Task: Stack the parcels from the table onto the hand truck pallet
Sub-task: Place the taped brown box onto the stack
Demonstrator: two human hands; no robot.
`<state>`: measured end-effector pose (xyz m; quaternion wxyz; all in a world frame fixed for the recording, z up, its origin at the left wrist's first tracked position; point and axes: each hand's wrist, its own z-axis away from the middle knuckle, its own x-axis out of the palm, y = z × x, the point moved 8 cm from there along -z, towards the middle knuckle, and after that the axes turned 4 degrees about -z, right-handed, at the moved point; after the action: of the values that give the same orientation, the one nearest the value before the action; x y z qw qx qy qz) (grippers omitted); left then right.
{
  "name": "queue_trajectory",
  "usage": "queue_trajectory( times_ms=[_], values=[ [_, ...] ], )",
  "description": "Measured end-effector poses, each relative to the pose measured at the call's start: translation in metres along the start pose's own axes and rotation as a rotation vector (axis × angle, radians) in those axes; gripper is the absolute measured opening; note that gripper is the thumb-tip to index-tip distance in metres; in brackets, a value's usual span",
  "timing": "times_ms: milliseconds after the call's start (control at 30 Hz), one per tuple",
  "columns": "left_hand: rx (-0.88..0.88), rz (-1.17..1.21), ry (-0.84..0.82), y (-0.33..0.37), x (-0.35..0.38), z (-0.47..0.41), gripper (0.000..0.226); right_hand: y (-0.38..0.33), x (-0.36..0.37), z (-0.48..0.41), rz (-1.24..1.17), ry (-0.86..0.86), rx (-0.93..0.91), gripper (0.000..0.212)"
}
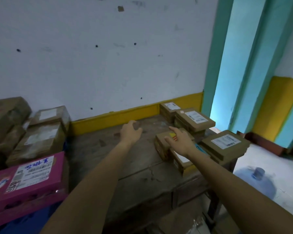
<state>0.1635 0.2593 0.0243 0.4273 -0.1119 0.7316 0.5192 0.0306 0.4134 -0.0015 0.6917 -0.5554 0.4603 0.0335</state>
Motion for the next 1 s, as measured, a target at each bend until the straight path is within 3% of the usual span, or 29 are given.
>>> queue_trajectory(
  times_ms=[433,733,1000],
  values=[
    [-0.005,0.000,-0.139,0.017,0.102,-0.095,0.047,0.101,-0.026,-0.089,0.115,-0.003,0.205,0.062],
    [-0.102,-0.002,-0.164,0.004,0.177,-0.117,0.047,0.153,-0.001,-0.141,0.182,-0.177,0.188,0.054],
    [-0.227,-0.023,-0.265,-0.015,0.226,-0.127,0.056,0.185,0.012,-0.171,0.239,-0.286,0.232,0.062]
  ],
)
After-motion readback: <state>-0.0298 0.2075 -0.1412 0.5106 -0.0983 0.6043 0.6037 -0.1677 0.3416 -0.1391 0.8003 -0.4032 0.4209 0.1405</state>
